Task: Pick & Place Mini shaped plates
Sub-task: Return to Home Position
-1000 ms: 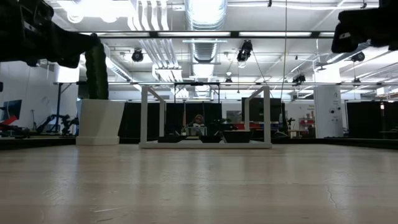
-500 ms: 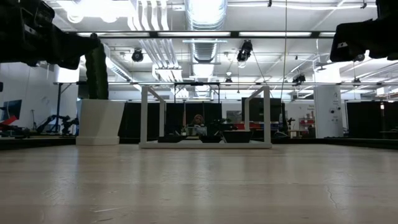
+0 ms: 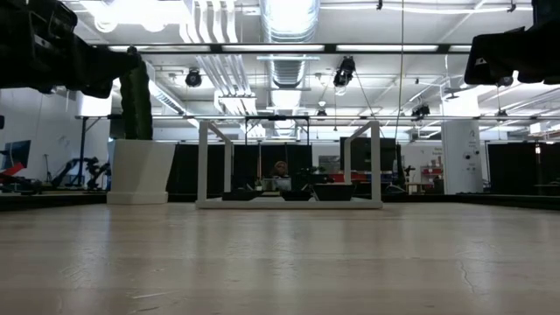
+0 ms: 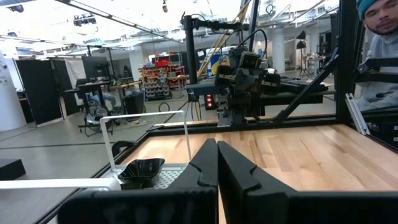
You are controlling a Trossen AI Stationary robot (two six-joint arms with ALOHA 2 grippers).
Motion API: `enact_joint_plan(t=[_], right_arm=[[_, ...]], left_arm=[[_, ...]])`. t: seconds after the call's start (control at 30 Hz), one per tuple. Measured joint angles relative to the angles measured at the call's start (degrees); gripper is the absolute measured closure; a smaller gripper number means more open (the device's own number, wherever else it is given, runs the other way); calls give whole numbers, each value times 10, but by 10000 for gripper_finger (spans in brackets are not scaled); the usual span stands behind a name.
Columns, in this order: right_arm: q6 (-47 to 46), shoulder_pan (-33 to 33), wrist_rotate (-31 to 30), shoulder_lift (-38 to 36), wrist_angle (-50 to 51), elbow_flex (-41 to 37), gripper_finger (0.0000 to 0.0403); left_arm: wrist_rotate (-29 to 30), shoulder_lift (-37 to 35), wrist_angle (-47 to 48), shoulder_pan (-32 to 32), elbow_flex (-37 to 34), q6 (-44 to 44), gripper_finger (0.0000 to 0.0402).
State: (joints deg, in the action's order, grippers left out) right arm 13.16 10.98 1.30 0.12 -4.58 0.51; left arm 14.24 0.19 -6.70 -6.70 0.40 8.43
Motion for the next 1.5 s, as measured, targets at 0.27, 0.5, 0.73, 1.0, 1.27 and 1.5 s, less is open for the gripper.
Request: enact_joint_plan(t=[0.27, 0.5, 0.73, 1.0, 1.27, 1.5], right_arm=[[8, 0, 0, 0, 0, 0, 394], [8, 0, 0, 0, 0, 0, 394], [10, 0, 0, 0, 0, 0, 394], [10, 0, 0, 0, 0, 0, 394], [9, 0, 1, 0, 0, 0, 394], [8, 0, 1, 0, 0, 0, 394]], left_arm=[[0, 0, -1, 0, 0, 0, 401], [0, 0, -2, 0, 0, -1, 401], [0, 0, -1, 0, 0, -1, 401], [0, 0, 0, 0, -1, 0, 401], [0, 0, 0, 0, -1, -1, 401], [0, 0, 0, 0, -1, 0, 401]])
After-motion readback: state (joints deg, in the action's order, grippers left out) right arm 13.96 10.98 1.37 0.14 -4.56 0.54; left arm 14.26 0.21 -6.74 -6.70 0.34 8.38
